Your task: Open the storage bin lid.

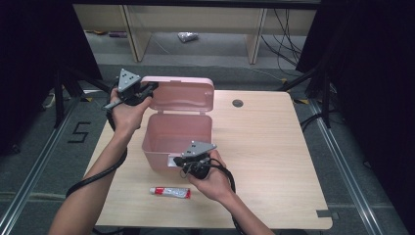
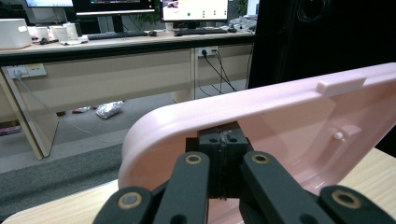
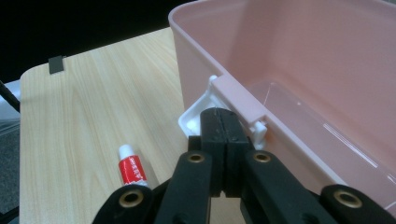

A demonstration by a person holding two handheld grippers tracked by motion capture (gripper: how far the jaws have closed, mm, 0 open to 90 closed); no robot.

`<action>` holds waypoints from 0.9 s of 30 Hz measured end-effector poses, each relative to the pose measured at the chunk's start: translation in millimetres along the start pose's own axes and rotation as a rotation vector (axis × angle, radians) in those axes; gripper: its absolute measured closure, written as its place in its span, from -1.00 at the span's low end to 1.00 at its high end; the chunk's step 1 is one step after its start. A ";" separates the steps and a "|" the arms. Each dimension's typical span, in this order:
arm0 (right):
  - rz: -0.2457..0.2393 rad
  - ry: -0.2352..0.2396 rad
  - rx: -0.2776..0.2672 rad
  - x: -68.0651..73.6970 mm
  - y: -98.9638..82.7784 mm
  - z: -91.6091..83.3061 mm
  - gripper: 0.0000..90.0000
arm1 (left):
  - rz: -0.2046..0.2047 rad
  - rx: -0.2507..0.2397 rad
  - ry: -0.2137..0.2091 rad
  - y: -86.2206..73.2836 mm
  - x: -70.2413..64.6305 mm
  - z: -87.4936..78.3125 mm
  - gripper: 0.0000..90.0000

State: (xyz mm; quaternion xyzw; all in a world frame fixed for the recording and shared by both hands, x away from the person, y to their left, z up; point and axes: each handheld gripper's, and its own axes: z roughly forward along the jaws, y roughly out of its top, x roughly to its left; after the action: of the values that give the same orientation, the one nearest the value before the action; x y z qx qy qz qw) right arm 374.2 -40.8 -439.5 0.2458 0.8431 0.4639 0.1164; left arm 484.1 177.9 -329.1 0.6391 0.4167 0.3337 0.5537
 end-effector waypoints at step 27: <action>-0.018 -0.004 -0.005 0.1 -0.1 0.5 1.00 | -0.002 0.027 0.031 3.7 5.2 20.2 1.00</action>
State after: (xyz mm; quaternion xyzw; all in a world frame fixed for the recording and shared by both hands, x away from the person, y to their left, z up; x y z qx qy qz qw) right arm 374.4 -40.4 -439.8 0.2389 0.8440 0.4643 0.1227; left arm 504.9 173.8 -329.0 0.6410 0.4301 0.3373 0.5388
